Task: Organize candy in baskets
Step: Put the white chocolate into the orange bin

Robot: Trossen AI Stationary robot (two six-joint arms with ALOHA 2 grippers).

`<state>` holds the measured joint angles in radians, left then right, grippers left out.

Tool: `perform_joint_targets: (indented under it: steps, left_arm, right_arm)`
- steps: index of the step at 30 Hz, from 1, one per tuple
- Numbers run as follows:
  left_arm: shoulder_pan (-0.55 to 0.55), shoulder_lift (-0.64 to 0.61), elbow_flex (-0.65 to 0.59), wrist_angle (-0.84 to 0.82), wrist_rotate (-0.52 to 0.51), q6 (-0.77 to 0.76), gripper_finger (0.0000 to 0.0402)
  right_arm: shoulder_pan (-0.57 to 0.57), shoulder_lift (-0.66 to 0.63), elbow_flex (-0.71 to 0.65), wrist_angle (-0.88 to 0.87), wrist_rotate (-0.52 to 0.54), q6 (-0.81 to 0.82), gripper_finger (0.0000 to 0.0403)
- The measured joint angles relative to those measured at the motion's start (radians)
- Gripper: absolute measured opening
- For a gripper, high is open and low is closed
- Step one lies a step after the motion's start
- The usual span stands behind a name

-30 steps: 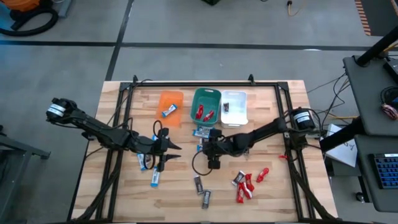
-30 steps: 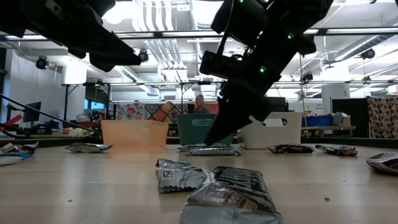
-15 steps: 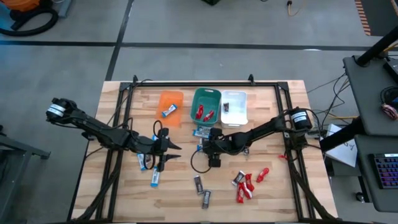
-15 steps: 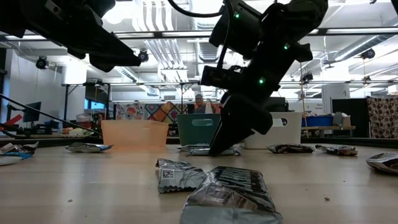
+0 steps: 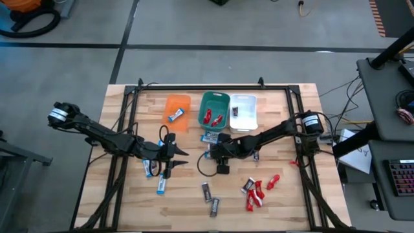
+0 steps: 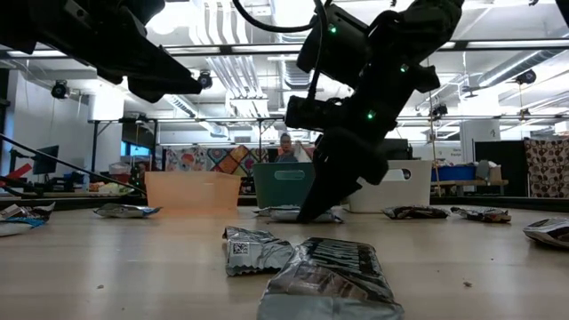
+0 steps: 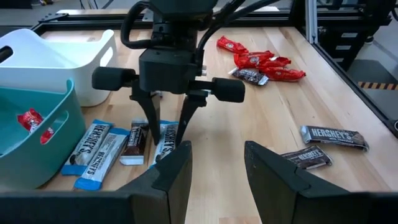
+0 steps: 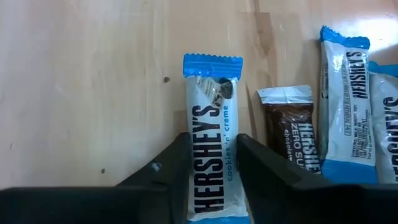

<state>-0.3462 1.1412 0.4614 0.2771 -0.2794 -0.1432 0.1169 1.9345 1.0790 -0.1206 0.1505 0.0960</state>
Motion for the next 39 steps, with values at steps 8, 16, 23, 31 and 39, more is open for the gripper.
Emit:
perform_joint_targets:
  steps: [8, 16, 23, 31, 39]
  left_arm:
    - [0.000, 0.003, 0.000, 0.012, 0.000, 0.000, 0.0131]
    - [0.000, 0.079, 0.000, 0.056, 0.000, 0.032, 0.0131]
    - [0.000, 0.173, 0.000, 0.177, 0.000, 0.144, 0.0140]
    - [0.000, 0.284, 0.000, 0.322, 0.000, 0.277, 0.0201]
    - [0.000, 0.398, 0.000, 0.408, -0.001, 0.295, 0.0237]
  right_arm:
    - [0.000, -0.003, -0.002, 0.005, -0.013, -0.003, 0.0060]
    - [-0.001, -0.072, -0.005, 0.002, -0.040, 0.046, 0.0059]
    - [-0.006, -0.153, -0.008, 0.011, -0.214, 0.147, 0.0054]
    - [-0.013, -0.196, -0.007, 0.025, -0.336, 0.269, 0.0032]
    - [-0.004, -0.197, -0.006, 0.015, -0.334, 0.221, 0.0010]
